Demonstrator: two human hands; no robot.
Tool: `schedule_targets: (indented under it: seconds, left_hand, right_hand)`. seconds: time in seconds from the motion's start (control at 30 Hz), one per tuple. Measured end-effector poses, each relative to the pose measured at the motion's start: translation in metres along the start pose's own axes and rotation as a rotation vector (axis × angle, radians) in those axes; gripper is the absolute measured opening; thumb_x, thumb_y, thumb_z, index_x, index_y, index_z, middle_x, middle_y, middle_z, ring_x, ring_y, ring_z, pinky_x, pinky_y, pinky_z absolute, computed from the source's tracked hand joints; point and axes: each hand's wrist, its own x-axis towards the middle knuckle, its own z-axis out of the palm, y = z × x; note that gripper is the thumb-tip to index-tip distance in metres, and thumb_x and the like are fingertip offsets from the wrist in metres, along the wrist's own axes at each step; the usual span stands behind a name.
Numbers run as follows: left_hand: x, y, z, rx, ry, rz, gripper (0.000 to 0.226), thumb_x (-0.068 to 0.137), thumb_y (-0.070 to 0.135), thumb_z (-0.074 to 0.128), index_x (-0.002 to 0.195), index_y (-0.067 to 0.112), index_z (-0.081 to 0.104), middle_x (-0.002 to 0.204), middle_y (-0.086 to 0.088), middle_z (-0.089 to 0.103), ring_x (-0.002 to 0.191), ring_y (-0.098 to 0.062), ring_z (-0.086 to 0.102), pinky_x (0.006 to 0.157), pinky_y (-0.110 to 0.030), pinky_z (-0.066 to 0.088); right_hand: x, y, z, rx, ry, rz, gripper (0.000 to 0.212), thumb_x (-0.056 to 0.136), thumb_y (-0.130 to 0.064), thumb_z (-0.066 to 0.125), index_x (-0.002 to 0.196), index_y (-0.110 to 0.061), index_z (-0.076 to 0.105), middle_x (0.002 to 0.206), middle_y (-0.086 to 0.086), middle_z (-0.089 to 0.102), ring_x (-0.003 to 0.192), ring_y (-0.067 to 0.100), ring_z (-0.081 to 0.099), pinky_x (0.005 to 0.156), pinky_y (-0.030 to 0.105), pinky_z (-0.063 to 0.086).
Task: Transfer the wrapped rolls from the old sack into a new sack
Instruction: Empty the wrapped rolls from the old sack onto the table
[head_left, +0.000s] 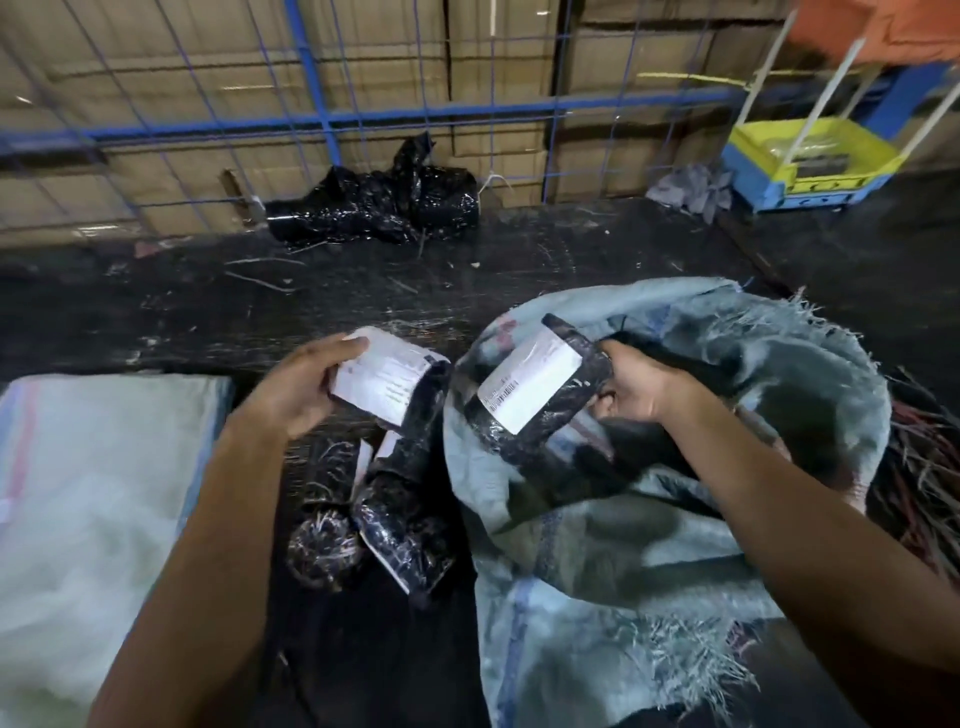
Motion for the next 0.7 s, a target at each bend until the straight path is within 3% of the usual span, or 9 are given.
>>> schedule_targets:
  seconds: [0.03, 0.13, 0.2, 0.23, 0.3, 0.37, 0.47, 0.6, 0.7]
  left_hand:
    - [-0.003, -0.002, -0.02, -0.077, 0.075, 0.031, 0.019, 0.096, 0.01, 0.058, 0.114, 0.004, 0.061, 0.097, 0.006, 0.076, 0.074, 0.001, 0.07, 0.062, -0.015, 0.054]
    - [0.001, -0.018, -0.073, -0.145, 0.413, 0.093, 0.037, 0.077, 0.026, 0.078, 0.111, 0.015, 0.068, 0.11, -0.008, 0.072, 0.089, -0.021, 0.07, 0.064, -0.029, 0.056]
    - [0.007, -0.034, -0.092, 0.059, 0.57, 0.174, 0.009, 0.081, 0.021, 0.074, 0.088, 0.019, 0.069, 0.1, -0.006, 0.072, 0.094, -0.023, 0.065, 0.081, -0.035, 0.051]
    - [0.01, -0.041, -0.096, 0.146, 0.611, 0.213, 0.006, 0.084, 0.017, 0.072, 0.082, 0.018, 0.066, 0.097, -0.007, 0.07, 0.094, -0.022, 0.062, 0.086, -0.035, 0.047]
    - [0.017, -0.056, -0.101, 0.374, 0.645, 0.255, 0.011, 0.088, 0.012, 0.069, 0.08, 0.012, 0.062, 0.09, -0.013, 0.066, 0.089, -0.022, 0.057, 0.081, -0.034, 0.042]
    - [0.025, -0.071, -0.103, 0.663, 0.631, 0.329, 0.012, 0.091, 0.014, 0.067, 0.088, 0.002, 0.064, 0.088, -0.019, 0.068, 0.082, -0.028, 0.061, 0.076, -0.036, 0.046]
    - [0.047, -0.093, -0.106, 0.947, 0.509, 0.407, 0.012, 0.092, 0.013, 0.065, 0.098, 0.003, 0.067, 0.089, -0.022, 0.07, 0.079, -0.035, 0.068, 0.073, -0.042, 0.054]
    - [0.079, -0.117, -0.096, 1.173, 0.212, 0.223, 0.03, 0.093, 0.021, 0.058, 0.121, 0.012, 0.062, 0.116, -0.019, 0.065, 0.104, -0.041, 0.063, 0.084, -0.046, 0.053]
    - [0.092, -0.119, -0.093, 1.17, 0.137, 0.161, 0.036, 0.093, 0.018, 0.053, 0.126, 0.005, 0.056, 0.128, -0.021, 0.058, 0.116, -0.042, 0.055, 0.091, -0.047, 0.049]
  right_hand:
    - [0.0, -0.005, 0.017, -0.023, -0.013, -0.034, 0.03, 0.097, -0.014, 0.036, 0.07, -0.018, 0.048, 0.053, -0.001, 0.045, 0.04, 0.009, 0.04, 0.036, 0.014, 0.027]
    - [0.004, -0.023, 0.081, -0.09, -0.075, -0.122, 0.024, 0.1, -0.01, 0.038, 0.086, -0.012, 0.056, 0.064, 0.004, 0.057, 0.041, 0.011, 0.052, 0.037, 0.017, 0.041]
    - [0.01, -0.03, 0.125, -0.106, -0.061, -0.155, 0.021, 0.101, -0.011, 0.044, 0.12, -0.012, 0.053, 0.098, 0.01, 0.066, 0.05, 0.016, 0.06, 0.046, 0.022, 0.053]
    - [0.018, -0.031, 0.145, -0.109, -0.049, -0.18, 0.036, 0.101, -0.009, 0.047, 0.136, -0.015, 0.044, 0.12, 0.011, 0.061, 0.056, 0.019, 0.062, 0.051, 0.024, 0.057]
    - [0.036, -0.027, 0.176, -0.214, -0.049, -0.263, 0.046, 0.099, -0.007, 0.049, 0.142, -0.02, 0.04, 0.139, 0.01, 0.054, 0.069, 0.021, 0.064, 0.061, 0.027, 0.061]
    - [0.057, -0.018, 0.195, -0.449, 0.034, -0.393, 0.046, 0.097, -0.01, 0.048, 0.14, -0.025, 0.044, 0.137, 0.011, 0.055, 0.093, 0.024, 0.066, 0.076, 0.036, 0.062]
    - [0.083, -0.005, 0.208, -0.911, 0.166, -0.519, 0.056, 0.094, -0.012, 0.044, 0.145, -0.035, 0.037, 0.145, 0.013, 0.042, 0.121, 0.038, 0.054, 0.101, 0.044, 0.048]
    - [0.111, 0.022, 0.21, -1.207, 0.077, -0.478, 0.074, 0.092, -0.011, 0.047, 0.153, -0.041, 0.017, 0.158, 0.01, 0.019, 0.129, 0.043, 0.047, 0.106, 0.039, 0.041]
    - [0.123, 0.025, 0.209, -1.264, 0.079, -0.486, 0.076, 0.095, -0.019, 0.05, 0.155, -0.041, 0.008, 0.162, 0.008, 0.014, 0.136, 0.044, 0.037, 0.111, 0.042, 0.035]
